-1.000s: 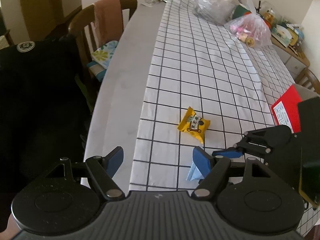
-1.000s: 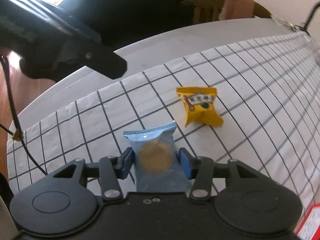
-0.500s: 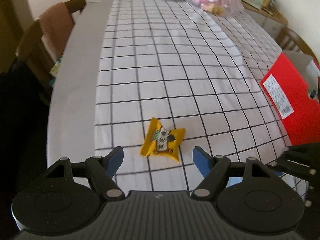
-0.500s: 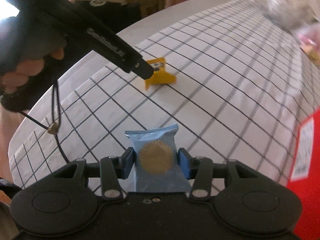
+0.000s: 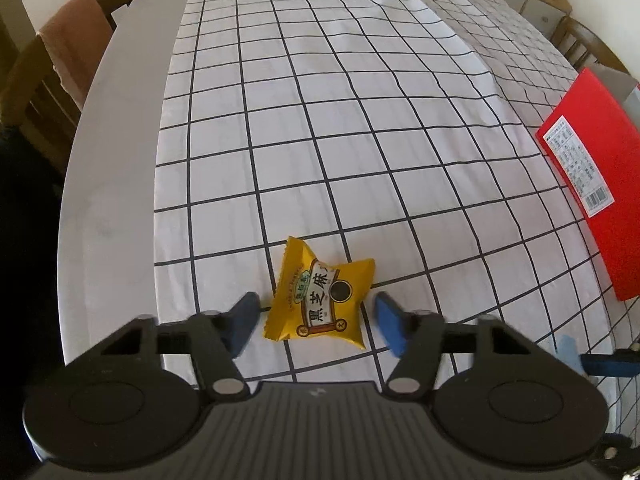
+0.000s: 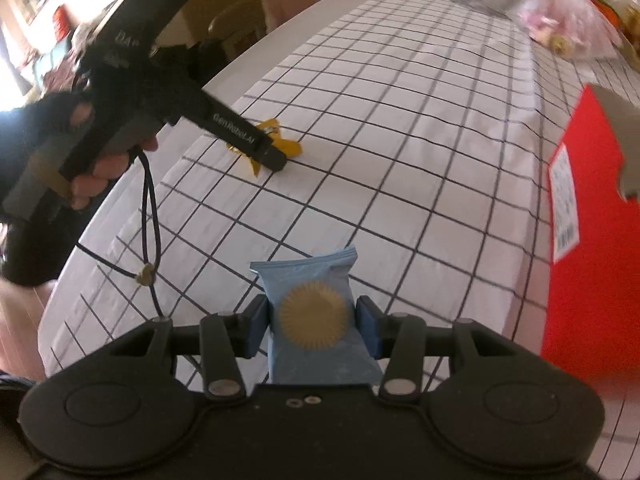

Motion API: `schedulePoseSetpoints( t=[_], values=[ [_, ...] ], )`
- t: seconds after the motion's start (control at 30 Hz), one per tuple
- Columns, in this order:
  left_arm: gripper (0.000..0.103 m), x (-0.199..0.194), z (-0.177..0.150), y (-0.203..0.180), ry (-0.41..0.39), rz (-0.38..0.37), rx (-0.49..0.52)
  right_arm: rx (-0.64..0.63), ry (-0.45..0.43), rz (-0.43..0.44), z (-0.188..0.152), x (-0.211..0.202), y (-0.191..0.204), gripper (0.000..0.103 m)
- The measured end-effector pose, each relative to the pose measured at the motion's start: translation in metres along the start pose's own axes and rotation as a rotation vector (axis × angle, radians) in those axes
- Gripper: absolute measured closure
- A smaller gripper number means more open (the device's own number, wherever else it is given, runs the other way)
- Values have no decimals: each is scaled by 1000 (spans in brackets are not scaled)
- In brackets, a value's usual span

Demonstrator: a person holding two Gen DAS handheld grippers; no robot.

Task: Organize snacks
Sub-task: 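Grasp the blue-wrapped biscuit with the right gripper while the left grasps the yellow candy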

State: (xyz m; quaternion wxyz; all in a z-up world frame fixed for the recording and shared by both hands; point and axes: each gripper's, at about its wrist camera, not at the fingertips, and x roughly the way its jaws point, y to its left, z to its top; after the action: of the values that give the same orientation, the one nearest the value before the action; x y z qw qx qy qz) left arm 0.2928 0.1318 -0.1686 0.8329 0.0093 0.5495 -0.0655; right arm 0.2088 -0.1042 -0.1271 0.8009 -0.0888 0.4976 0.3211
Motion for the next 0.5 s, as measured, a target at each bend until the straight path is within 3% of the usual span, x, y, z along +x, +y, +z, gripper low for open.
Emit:
schedulePoseSetpoints(
  t=[0.27, 0.33, 0.5],
  values=[
    [59, -1, 1, 1, -23, 15, -25, 107, -34, -16, -11, -16, -9, 57],
    [67, -3, 0, 2, -33, 9, -40, 134, -46, -25, -13, -22, -12, 57],
    [67, -10, -3, 1, -41, 7, -82, 183, -73, -61, -15, -40, -21, 57]
  ],
)
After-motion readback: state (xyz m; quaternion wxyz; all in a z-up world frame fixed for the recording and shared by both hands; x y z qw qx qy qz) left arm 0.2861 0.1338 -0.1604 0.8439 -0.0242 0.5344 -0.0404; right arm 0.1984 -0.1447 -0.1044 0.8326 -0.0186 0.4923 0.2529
